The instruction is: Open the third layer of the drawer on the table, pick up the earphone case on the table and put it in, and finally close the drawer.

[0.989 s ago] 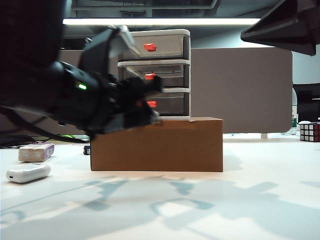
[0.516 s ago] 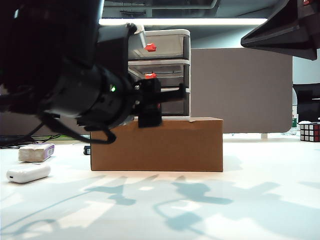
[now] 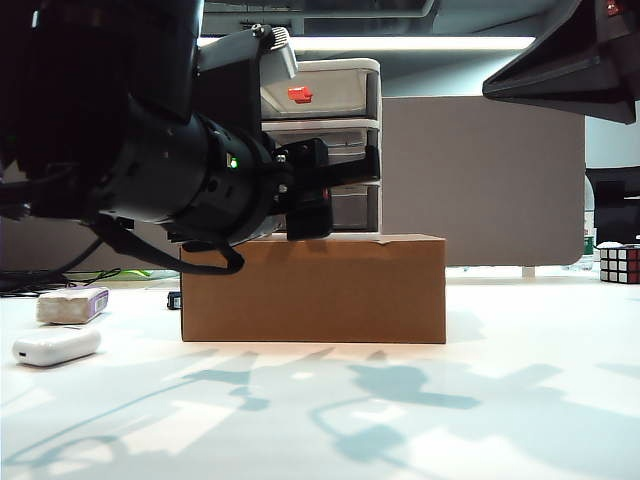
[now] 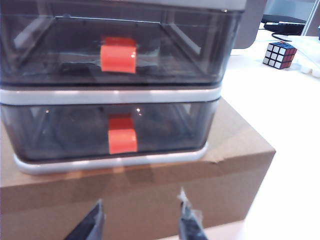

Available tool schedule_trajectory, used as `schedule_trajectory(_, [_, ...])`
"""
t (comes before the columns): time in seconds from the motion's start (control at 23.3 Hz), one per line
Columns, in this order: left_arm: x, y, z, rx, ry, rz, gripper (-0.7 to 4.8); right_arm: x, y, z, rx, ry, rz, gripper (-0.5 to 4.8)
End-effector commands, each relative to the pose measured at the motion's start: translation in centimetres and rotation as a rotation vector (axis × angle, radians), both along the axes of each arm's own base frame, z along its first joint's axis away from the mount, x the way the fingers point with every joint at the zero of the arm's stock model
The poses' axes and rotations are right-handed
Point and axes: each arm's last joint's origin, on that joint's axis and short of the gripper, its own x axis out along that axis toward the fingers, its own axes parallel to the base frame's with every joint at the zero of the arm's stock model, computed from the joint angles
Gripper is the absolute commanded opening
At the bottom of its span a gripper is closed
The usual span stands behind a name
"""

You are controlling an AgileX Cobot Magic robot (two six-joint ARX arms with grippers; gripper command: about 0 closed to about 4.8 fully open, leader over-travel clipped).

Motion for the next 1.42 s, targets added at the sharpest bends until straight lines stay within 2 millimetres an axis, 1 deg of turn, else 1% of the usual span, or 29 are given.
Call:
schedule_trajectory(0.04, [0.8, -0.7, 0.2, -0.013, -0.027, 0.147, 1.83, 0.0, 0.0, 0.3, 0.005, -0.025, 0.003, -0.05])
schedule_trajectory(0.26, [1.4, -1.6, -0.1, 0.012, -0.034, 0.143, 1.83, 0.0, 0.0, 0.3, 0.004, -0.025, 0.003, -0.05])
schedule_trajectory(0.43, [1.8, -2.0, -0.5, 0.021, -0.032, 0.147, 1.83, 0.0, 0.0, 0.3, -0.004, -0.034, 0.004, -0.06])
schedule_trajectory(0.77, [2.5, -1.7, -0.4, 0.013, -0.038, 0.164, 1.84, 0.0, 0.0, 0.3, -0.008, -0.037, 0.008, -0.06])
schedule_trajectory(0.99, [3.1, -1.5, 0.0, -0.019, -0.060, 0.129, 1.83, 0.0, 0.0, 0.3, -0.008, -0.038, 0.008, -0.05])
schedule_trajectory(1.2, [3.2, -1.5, 0.1, -0.022, -0.062, 0.107, 1.83, 0.0, 0.0, 0.3, -0.008, -0.038, 0.008, -0.05])
schedule_trajectory(1.42, [3.6, -1.3, 0.1, 0.005, -0.072, 0.100, 1.83, 0.0, 0.0, 0.3, -0.008, -0.037, 0.008, -0.06])
